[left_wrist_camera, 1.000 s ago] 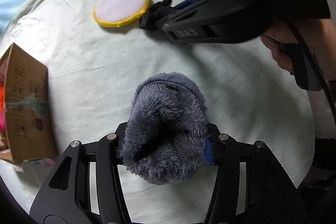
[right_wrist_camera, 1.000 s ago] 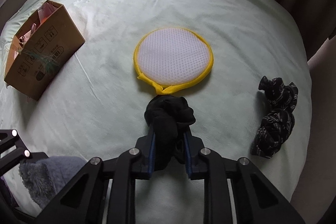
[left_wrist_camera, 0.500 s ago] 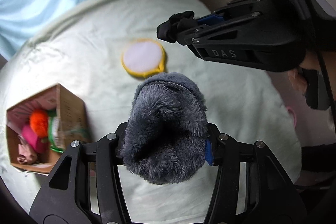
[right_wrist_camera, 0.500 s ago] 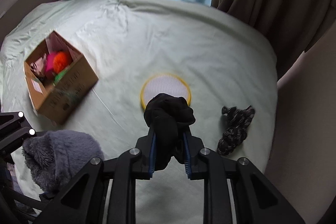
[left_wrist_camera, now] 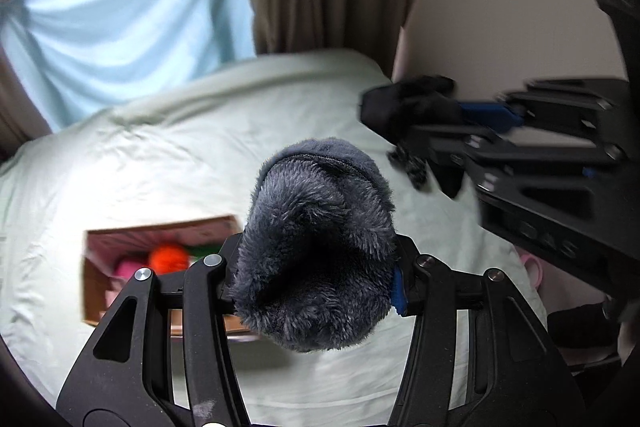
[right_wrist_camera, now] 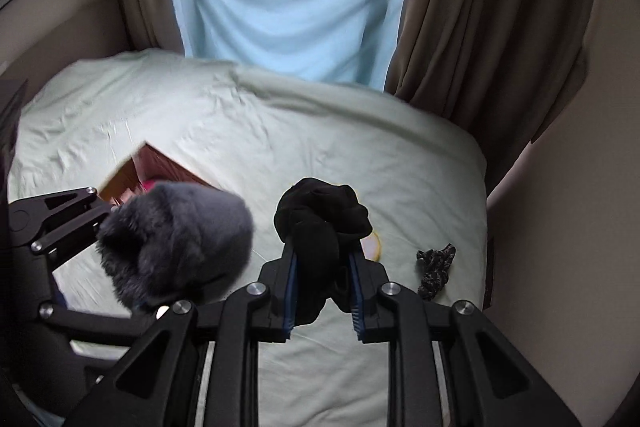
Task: Organize soft objects
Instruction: 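Carry the grey sock and black scrunchie over the cardboard box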
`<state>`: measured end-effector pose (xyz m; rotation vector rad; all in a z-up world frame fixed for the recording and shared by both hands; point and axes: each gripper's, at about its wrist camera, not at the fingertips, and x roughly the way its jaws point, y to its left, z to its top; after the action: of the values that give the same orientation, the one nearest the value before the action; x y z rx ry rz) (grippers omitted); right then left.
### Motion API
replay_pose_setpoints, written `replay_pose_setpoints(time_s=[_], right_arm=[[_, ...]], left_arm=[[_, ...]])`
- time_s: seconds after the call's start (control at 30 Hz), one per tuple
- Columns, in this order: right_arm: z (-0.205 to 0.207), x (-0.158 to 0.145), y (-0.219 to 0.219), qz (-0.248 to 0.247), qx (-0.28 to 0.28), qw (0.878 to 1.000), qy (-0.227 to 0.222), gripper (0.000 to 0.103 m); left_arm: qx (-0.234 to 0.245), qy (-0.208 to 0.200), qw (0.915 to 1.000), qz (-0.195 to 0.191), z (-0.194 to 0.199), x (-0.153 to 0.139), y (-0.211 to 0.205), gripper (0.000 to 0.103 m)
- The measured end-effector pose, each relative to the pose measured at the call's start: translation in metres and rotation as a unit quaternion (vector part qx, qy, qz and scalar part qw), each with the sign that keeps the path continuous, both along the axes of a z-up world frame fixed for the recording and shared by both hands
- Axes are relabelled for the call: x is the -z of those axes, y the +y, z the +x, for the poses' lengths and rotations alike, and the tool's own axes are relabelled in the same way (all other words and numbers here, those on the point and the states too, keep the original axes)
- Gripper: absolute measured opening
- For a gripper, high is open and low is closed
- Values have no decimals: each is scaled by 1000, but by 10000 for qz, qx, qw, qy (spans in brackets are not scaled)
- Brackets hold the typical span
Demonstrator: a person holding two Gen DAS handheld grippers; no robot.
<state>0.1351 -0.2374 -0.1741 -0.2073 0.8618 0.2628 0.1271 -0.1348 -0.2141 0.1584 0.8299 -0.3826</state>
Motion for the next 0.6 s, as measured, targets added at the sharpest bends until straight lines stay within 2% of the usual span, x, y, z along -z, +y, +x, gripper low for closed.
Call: replay_pose_setpoints(time_s=[0.2, 0.33, 0.43, 0.6], right_arm=[[-26, -48, 66, 270, 415, 9986, -192, 20], [-31, -64, 107, 516, 724, 9958, -240, 20], [-31, -67, 139, 672, 965, 9928, -235, 20], [-17, -54, 185, 881, 1203, 9888, -40, 20]], left_arm=[[-220, -231, 9995, -32, -11, -49, 81, 48], [-379, -276, 9989, -53, -7, -64, 133, 48], [-504, -230, 9984, -69, 1, -68, 175, 48], [-652, -115, 9978, -61, 17, -64, 235, 48]])
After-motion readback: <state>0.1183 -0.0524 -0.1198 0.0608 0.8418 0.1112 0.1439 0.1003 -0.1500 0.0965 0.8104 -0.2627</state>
